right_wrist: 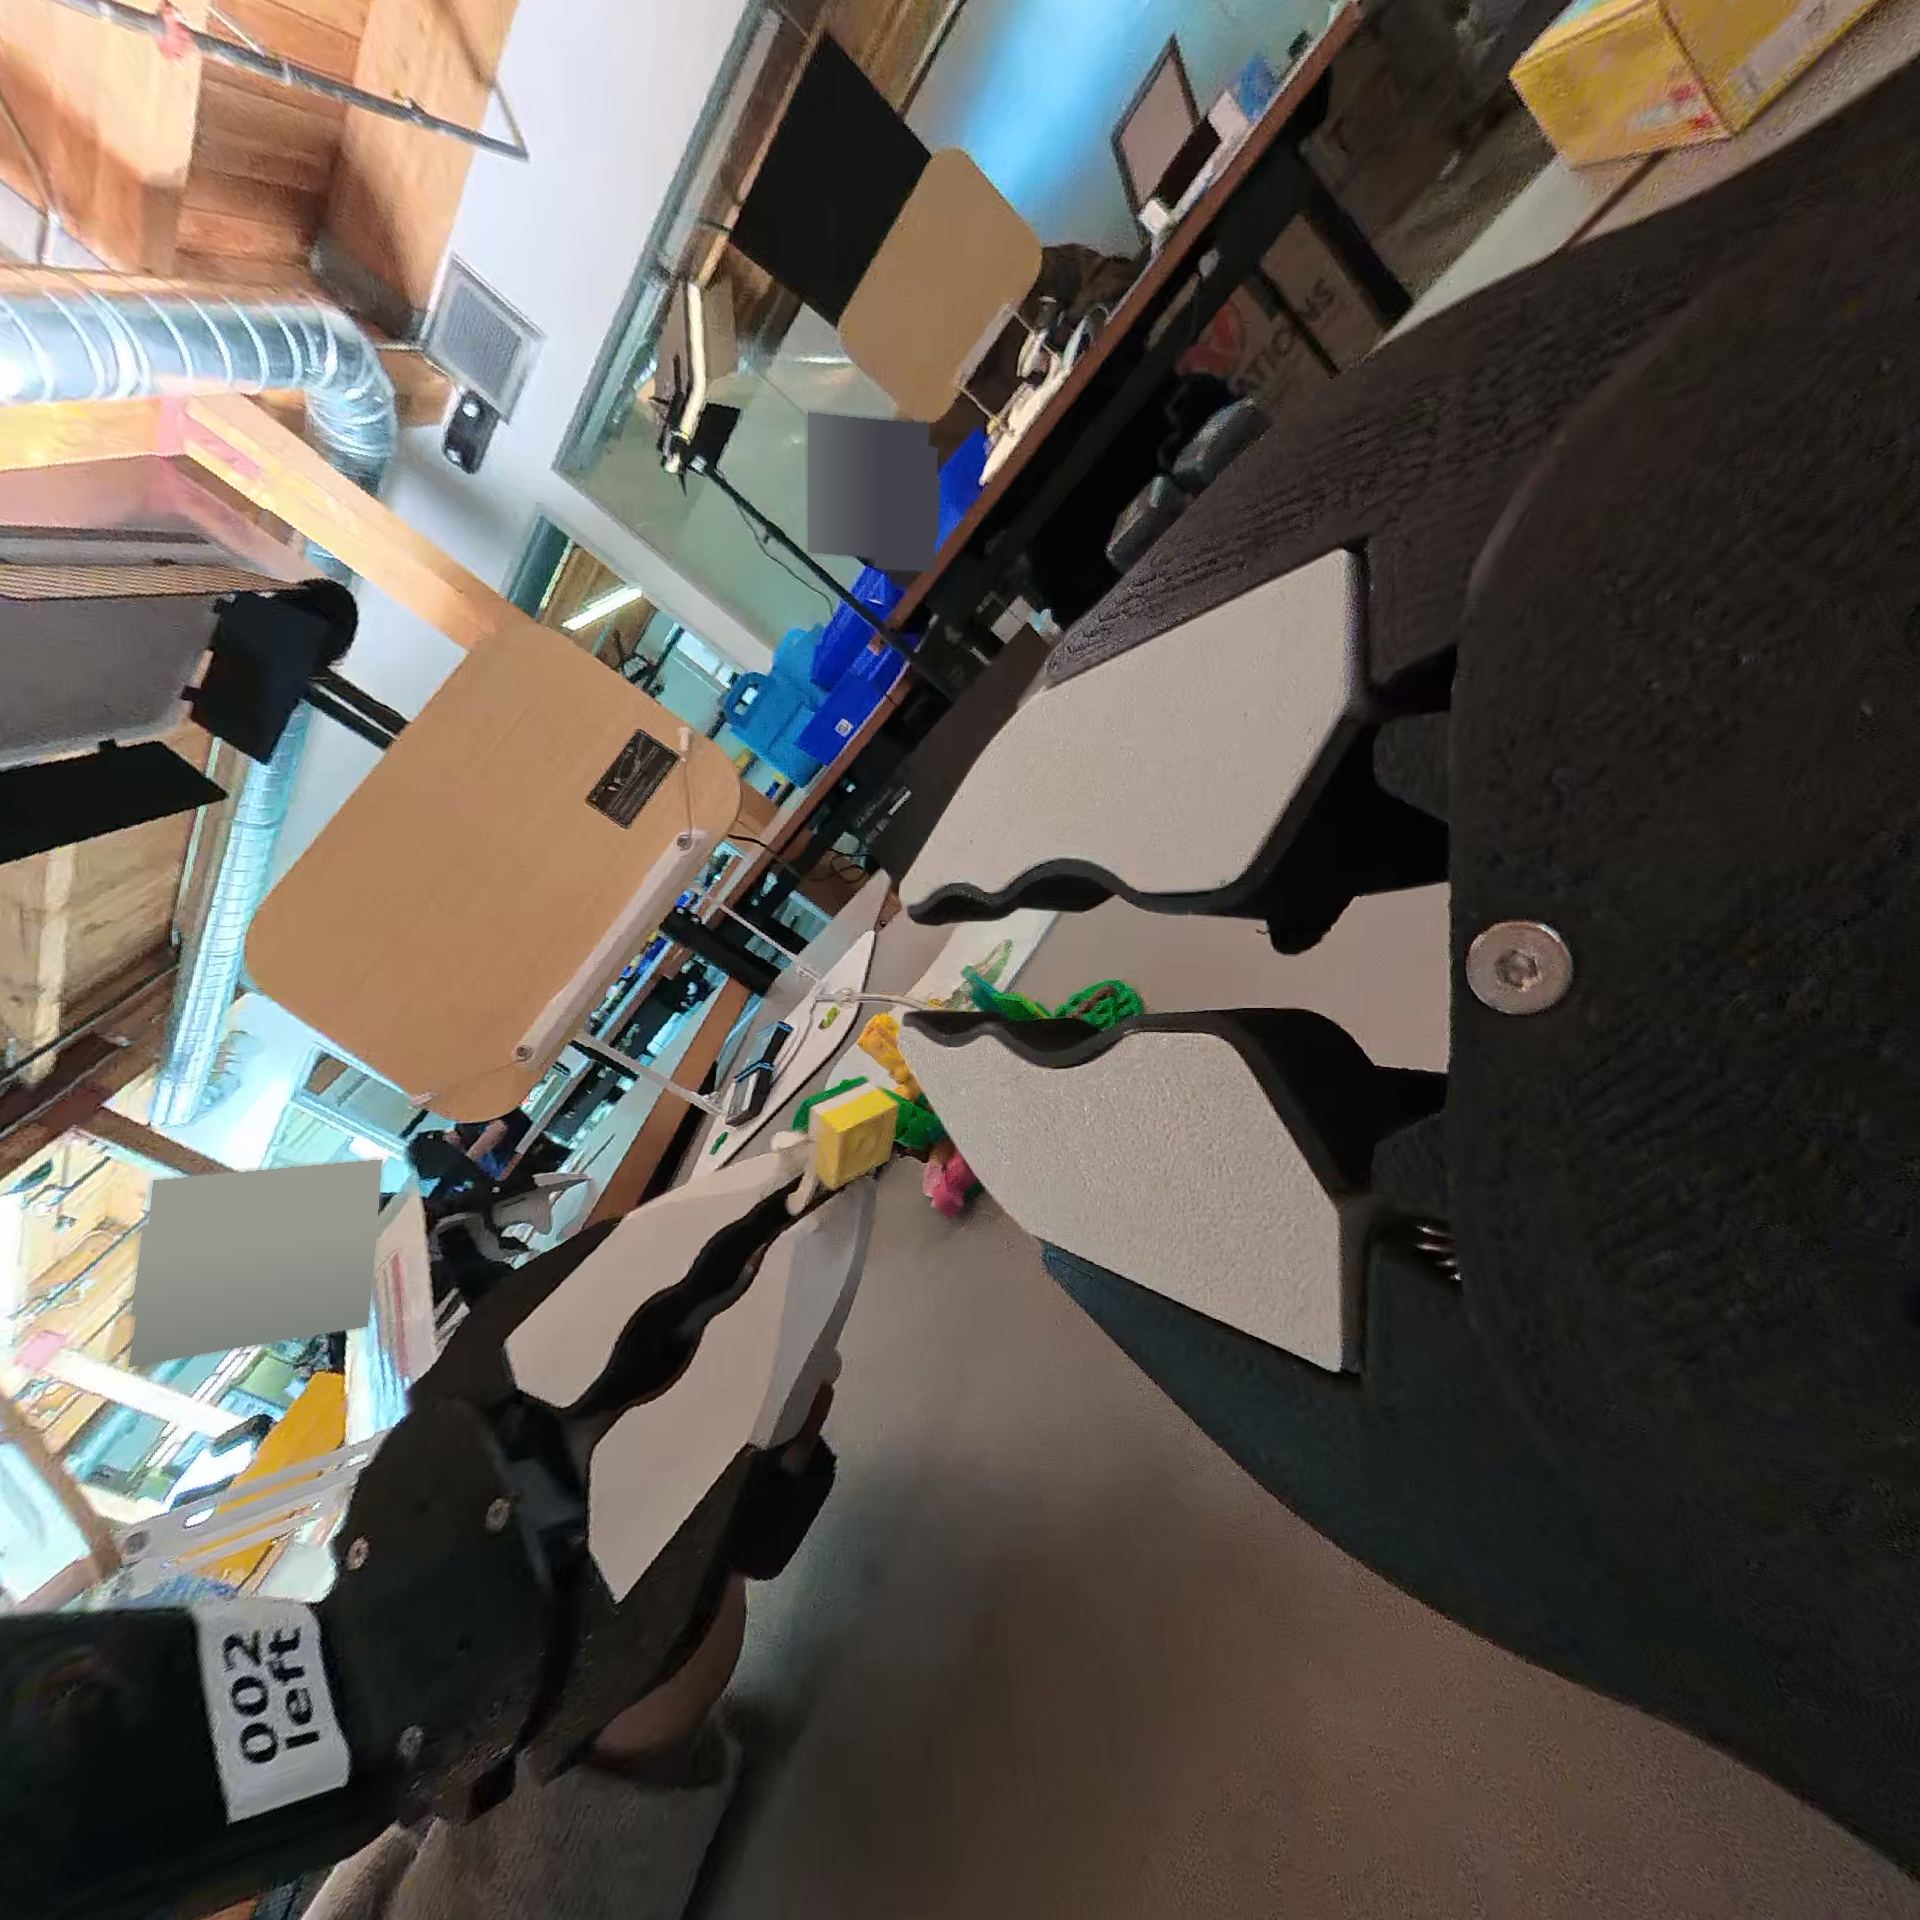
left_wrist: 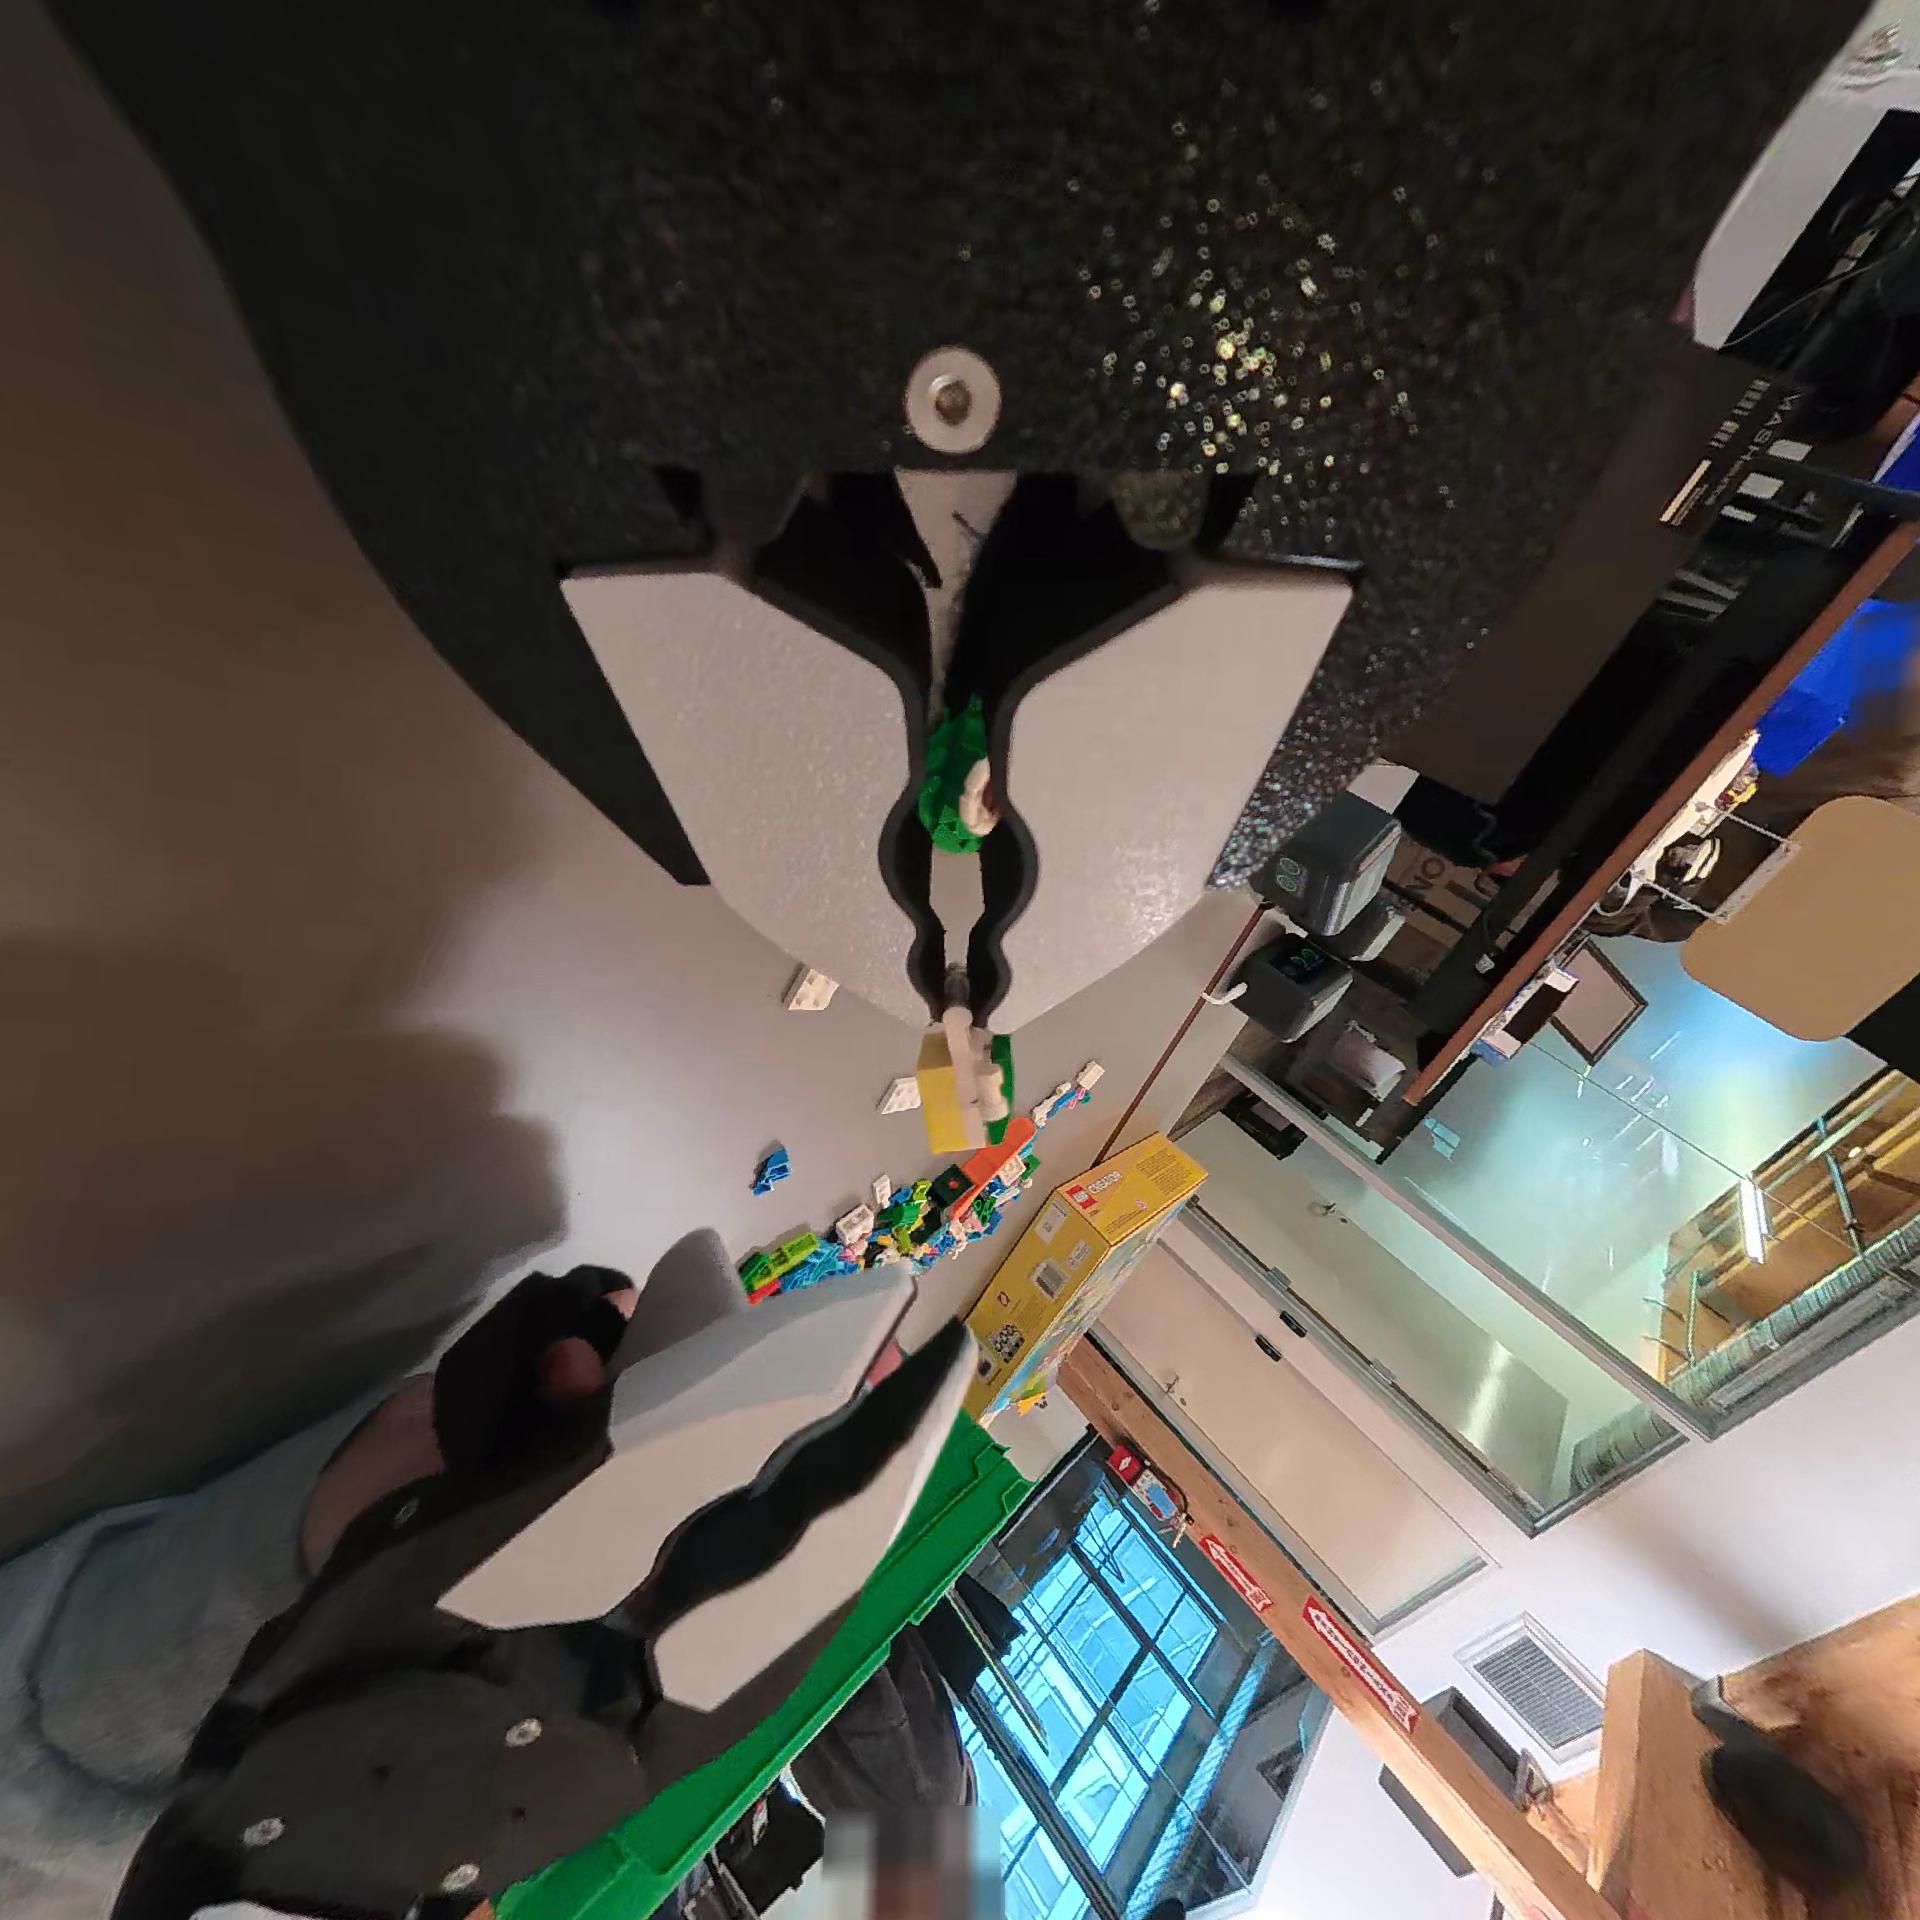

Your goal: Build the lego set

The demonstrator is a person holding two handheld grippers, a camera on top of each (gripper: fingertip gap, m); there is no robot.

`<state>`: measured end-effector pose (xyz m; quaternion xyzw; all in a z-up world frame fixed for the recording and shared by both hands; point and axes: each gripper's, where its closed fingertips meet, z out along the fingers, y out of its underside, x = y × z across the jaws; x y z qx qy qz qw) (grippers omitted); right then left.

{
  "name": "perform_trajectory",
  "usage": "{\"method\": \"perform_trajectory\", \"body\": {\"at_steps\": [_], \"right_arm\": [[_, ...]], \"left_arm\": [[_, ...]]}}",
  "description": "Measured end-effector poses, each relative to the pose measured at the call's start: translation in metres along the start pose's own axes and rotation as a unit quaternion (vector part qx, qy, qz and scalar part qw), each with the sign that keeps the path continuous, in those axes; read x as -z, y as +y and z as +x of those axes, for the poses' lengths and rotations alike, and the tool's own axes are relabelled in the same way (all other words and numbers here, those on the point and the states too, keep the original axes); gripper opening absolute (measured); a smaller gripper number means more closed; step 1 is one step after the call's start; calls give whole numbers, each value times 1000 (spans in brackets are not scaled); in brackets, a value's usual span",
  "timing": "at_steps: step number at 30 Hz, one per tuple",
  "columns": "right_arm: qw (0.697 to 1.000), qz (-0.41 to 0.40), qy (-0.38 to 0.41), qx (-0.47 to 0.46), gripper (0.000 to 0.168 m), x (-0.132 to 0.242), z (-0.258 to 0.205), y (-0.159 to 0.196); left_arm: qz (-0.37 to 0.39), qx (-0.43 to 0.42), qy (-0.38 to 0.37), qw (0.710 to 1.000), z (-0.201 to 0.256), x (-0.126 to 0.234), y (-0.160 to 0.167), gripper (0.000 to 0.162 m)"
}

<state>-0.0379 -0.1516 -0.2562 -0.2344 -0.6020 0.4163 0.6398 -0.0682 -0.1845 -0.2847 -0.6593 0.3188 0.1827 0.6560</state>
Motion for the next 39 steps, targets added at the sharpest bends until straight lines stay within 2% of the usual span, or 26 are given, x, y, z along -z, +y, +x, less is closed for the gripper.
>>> {"method": "perform_trajectory", "body": {"at_steps": [2, 5, 7, 11, 15, 19, 24, 27, 31, 39], "right_arm": [[1000, -11, -12, -12, 16, -1, -2, 7], [996, 14, -77, -41, 31, 0, -16, 1], [989, 52, -123, -64, 38, 6, -26, -11], [972, 64, -209, -90, 51, 7, -51, -22], [971, 70, -205, -97, 41, 5, -57, -30], [970, 76, -206, -104, 24, 7, -58, -33], [968, 81, -210, -113, 24, 10, -56, -33], [966, 89, -214, -115, 17, 13, -54, -33], [959, 98, -234, -128, 16, 15, -56, -36], [964, 56, -237, -108, 15, 14, -56, -31]], "left_arm": [[4, 16, 8, 1000, 1, 0, -1, 4], [18, 45, 29, 998, 4, 0, -3, 4], [39, 69, 57, 995, 8, 3, -8, 4], [96, 149, 136, 975, 23, 5, -30, 4], [116, 170, 195, 959, 42, 4, -45, 4], [123, 180, 210, 953, 45, 5, -47, 4], [137, 184, 221, 948, 47, 8, -50, 4], [149, 194, 224, 943, 45, 11, -52, 3], [158, 197, 233, 939, 47, 14, -55, 3], [143, 197, 232, 942, 47, 12, -50, 4]]}}
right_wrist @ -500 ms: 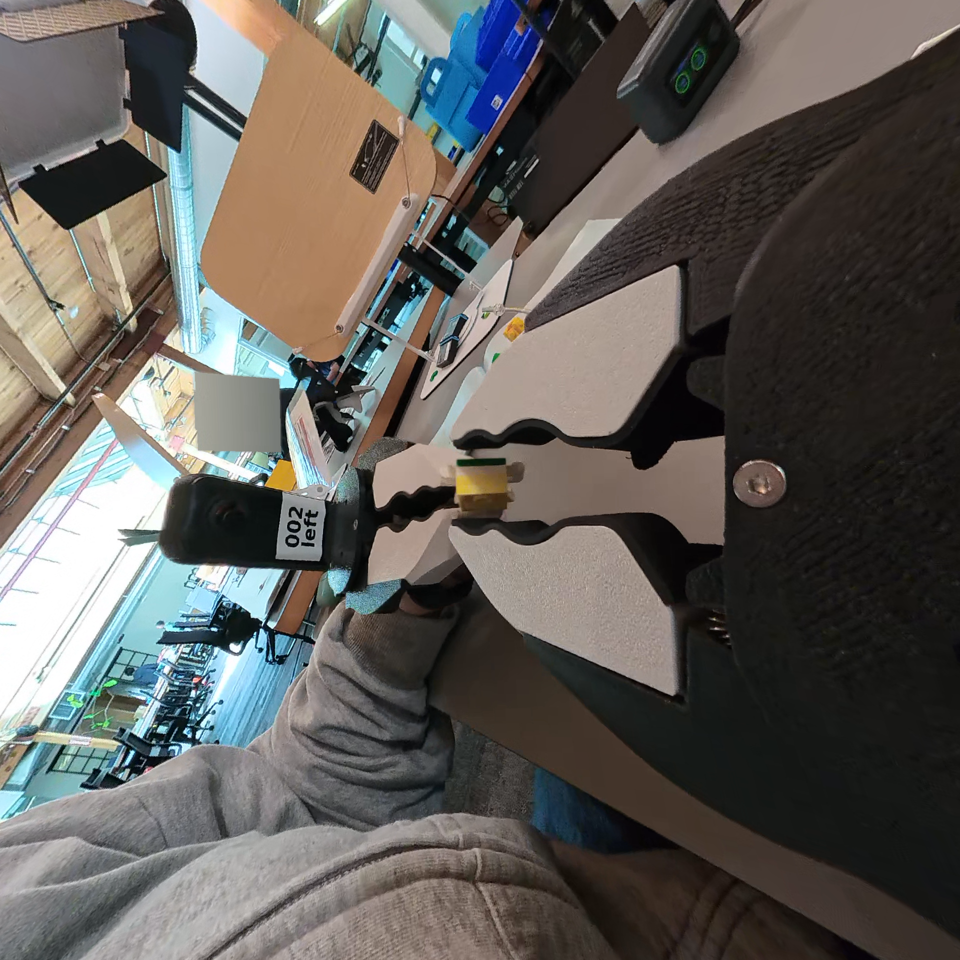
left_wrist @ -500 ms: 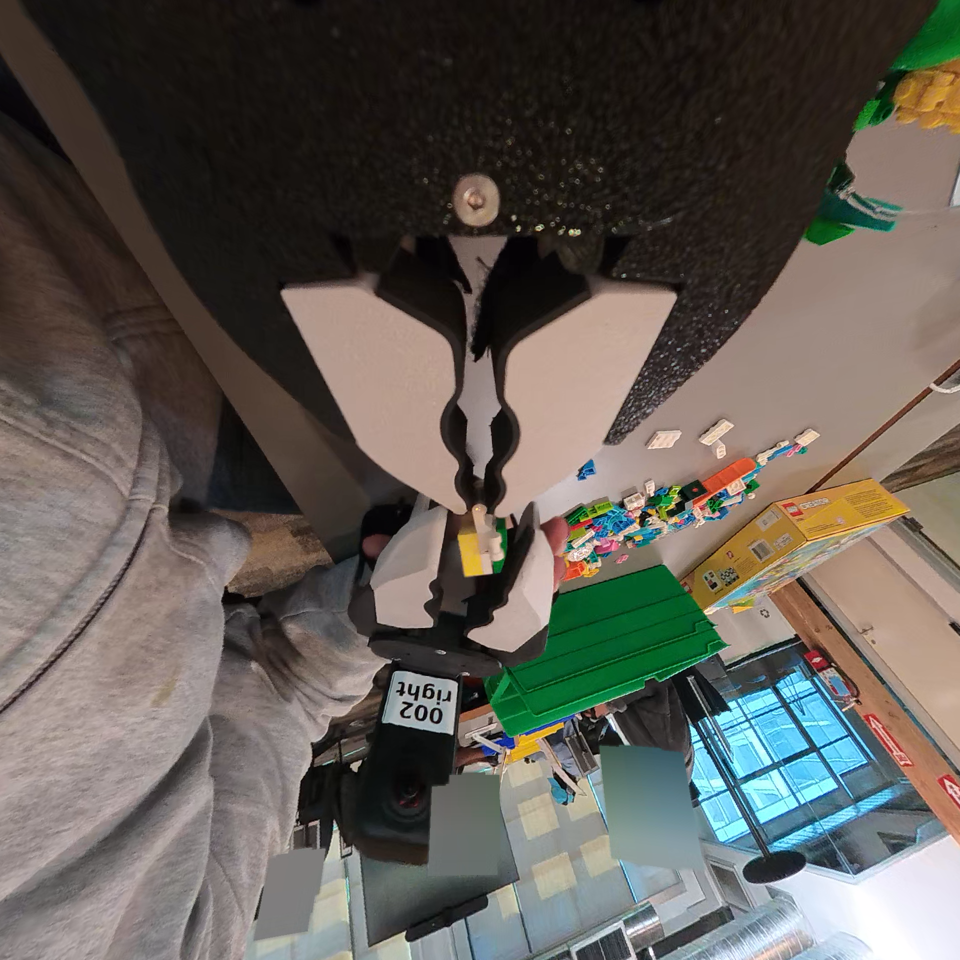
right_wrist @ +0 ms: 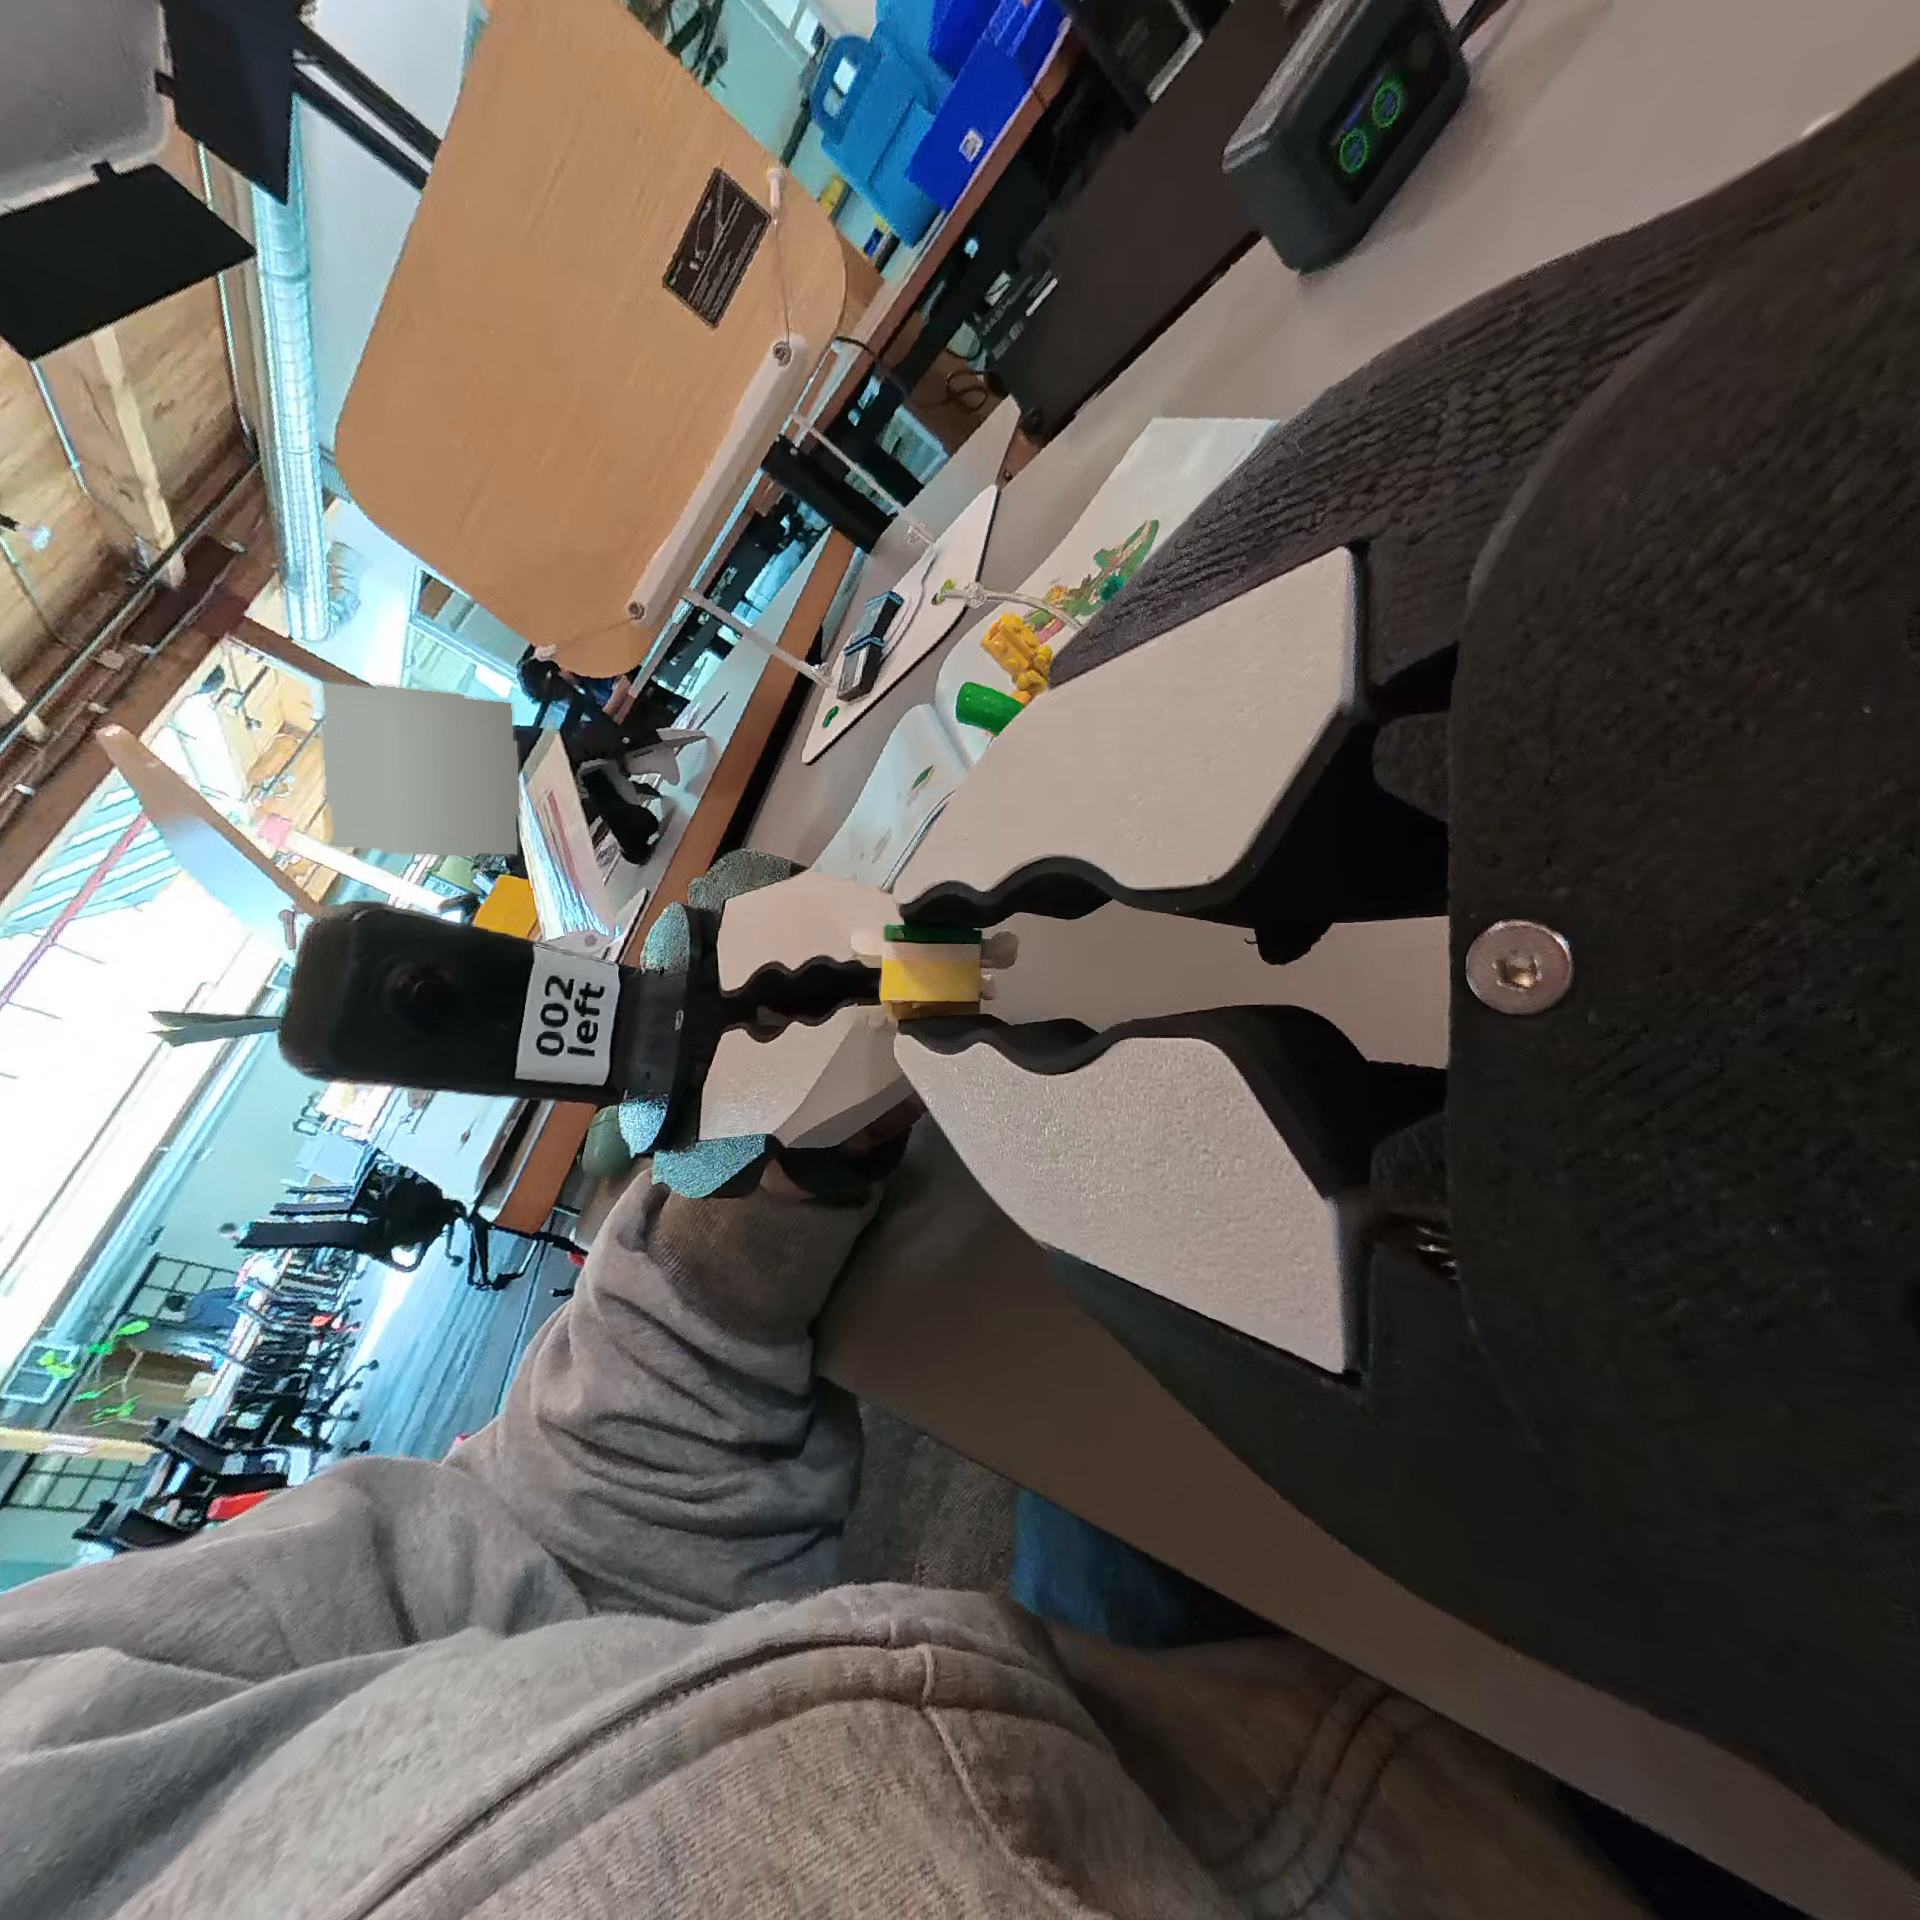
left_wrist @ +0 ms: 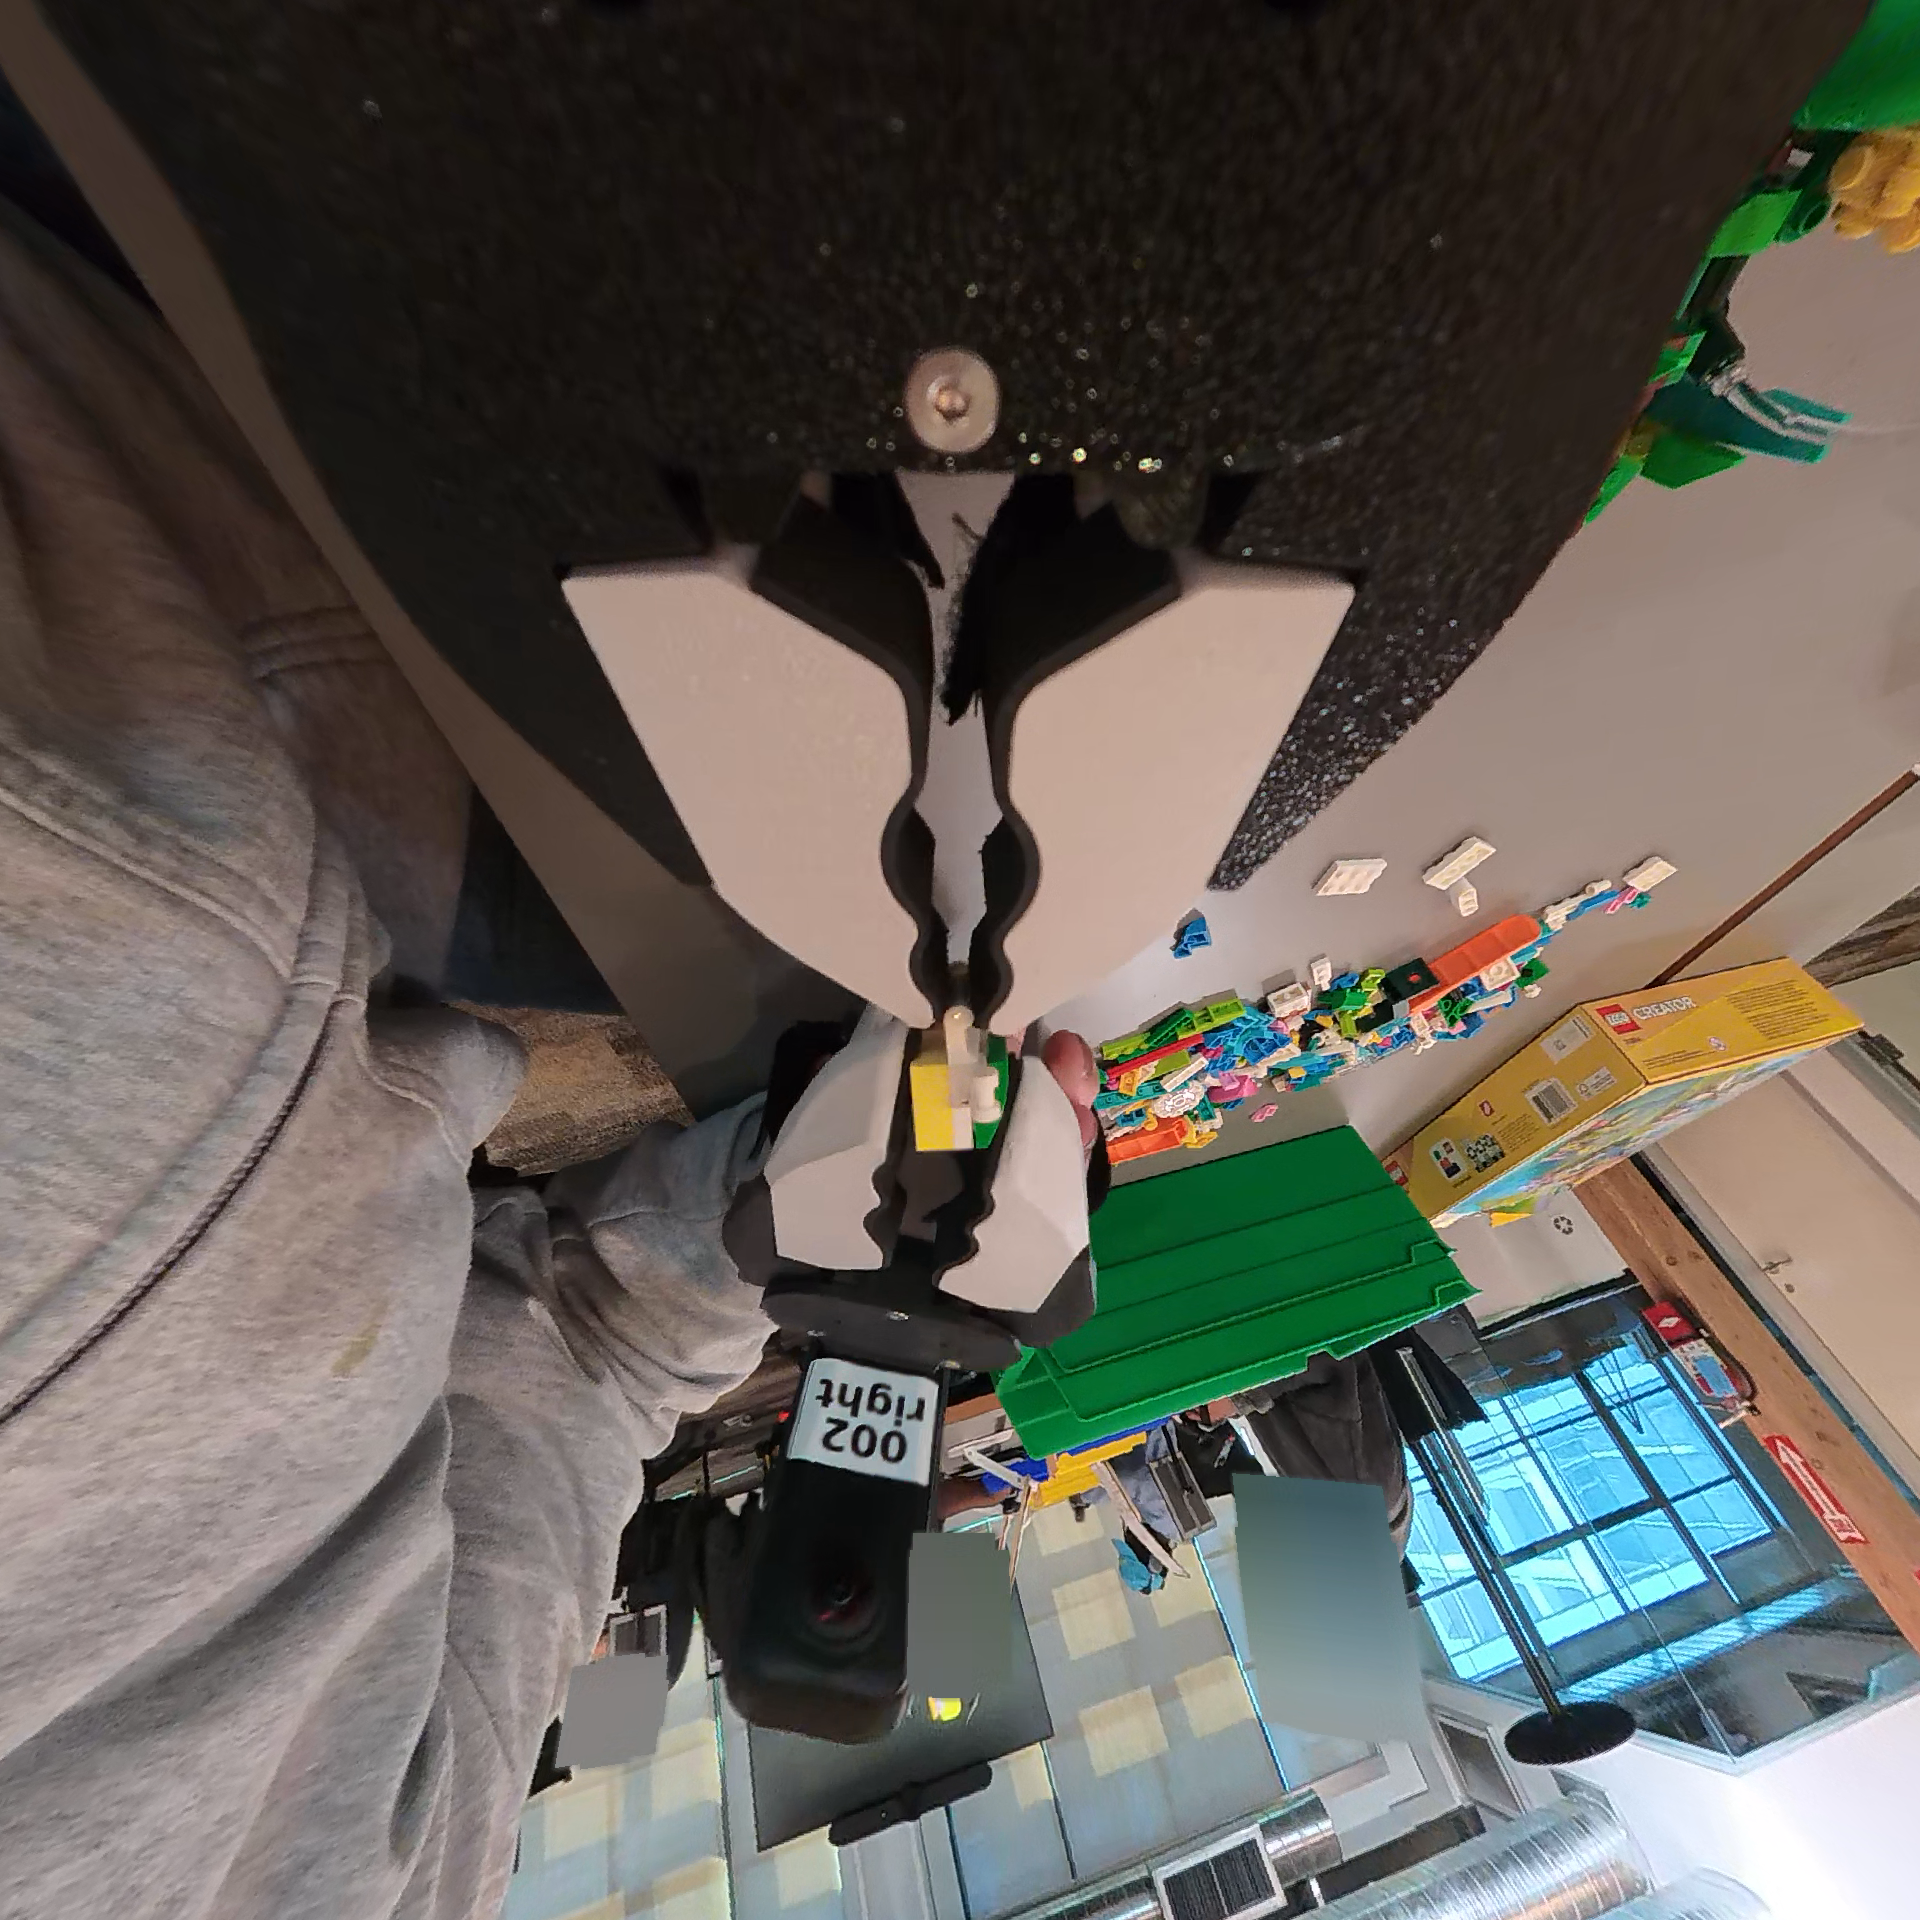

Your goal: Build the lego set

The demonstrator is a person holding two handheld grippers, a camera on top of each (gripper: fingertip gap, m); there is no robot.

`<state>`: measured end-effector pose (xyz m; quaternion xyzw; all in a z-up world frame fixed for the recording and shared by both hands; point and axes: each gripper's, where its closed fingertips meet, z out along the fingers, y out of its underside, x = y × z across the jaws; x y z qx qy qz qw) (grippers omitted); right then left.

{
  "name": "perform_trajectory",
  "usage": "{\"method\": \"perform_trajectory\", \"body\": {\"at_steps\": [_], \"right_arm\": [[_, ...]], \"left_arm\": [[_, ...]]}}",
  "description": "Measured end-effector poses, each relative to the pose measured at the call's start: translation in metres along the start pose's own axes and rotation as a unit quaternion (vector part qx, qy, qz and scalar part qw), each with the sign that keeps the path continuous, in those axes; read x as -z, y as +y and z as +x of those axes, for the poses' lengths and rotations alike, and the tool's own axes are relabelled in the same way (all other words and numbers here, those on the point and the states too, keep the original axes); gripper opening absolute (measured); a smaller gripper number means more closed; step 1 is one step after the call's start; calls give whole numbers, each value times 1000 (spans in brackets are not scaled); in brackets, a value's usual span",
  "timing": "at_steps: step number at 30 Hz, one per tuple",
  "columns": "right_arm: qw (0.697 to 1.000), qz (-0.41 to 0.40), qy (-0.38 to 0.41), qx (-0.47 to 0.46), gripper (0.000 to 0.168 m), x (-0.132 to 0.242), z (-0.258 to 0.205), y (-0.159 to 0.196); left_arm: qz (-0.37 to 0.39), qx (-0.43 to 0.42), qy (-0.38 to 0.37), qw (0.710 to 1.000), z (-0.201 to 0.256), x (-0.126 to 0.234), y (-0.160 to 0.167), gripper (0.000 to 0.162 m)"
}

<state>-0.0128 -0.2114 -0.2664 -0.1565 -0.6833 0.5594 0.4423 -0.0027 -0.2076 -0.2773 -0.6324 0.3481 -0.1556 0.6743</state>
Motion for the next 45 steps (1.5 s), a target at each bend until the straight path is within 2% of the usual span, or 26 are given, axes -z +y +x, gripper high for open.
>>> {"method": "perform_trajectory", "body": {"at_steps": [8, 13, 16, 18, 29, 35, 40, 45], "right_arm": [[999, -10, 10, 41, 15, -1, -1, 1], [1000, 10, -12, -11, 16, 1, -3, 2], [1000, 24, -14, -3, 24, 1, -7, -2], [1000, 16, -8, 4, 16, 0, -5, 0], [999, -19, 12, 23, 15, -3, -1, 1], [1000, -3, 11, 7, 15, -3, 1, 2], [999, -6, 27, 41, 17, 1, 2, 4], [999, -9, 19, 32, 13, 2, 4, 5]], "left_arm": [[-3, -2, 3, 1000, 1, 1, 1, 4], [-12, -12, 7, 1000, 4, -1, 3, 4], [-13, -13, 8, 1000, 4, -1, 3, 4], [-15, -15, 11, 1000, 6, -1, 4, 4], [-10, -3, 0, 1000, 1, 0, 2, 4], [-13, -6, -9, 1000, -1, 0, 3, 4], [-3, -5, -13, 1000, -3, 2, 1, 4], [0, 0, -15, 1000, -5, 4, 1, 3]]}}
